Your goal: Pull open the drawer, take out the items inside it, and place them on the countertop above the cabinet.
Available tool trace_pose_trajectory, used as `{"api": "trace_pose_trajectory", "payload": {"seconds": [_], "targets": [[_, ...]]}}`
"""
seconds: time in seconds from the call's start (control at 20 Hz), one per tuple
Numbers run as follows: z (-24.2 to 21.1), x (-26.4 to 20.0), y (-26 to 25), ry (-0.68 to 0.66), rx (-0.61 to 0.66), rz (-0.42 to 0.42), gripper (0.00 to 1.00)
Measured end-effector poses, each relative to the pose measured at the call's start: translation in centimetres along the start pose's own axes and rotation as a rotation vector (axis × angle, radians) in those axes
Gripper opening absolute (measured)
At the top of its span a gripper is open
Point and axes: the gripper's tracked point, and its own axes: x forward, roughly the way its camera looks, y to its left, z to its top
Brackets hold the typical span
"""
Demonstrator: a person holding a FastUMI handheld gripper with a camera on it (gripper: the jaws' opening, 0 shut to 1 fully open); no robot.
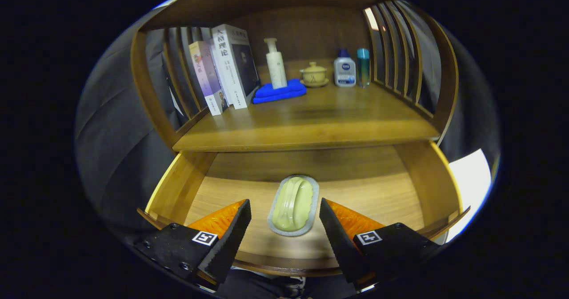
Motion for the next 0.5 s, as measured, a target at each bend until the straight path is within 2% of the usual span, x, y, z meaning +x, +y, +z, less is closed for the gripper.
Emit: {"api": "trace_pose_trajectory", "payload": {"seconds": [0.15, 0.5], "targets": [[0.3, 1.1, -0.9, 0.042, -0.025, -0.037, 0.98], [-0.5, 3.9, -0.7, 0.156, -0.055, -0.057, 0.97]]}}
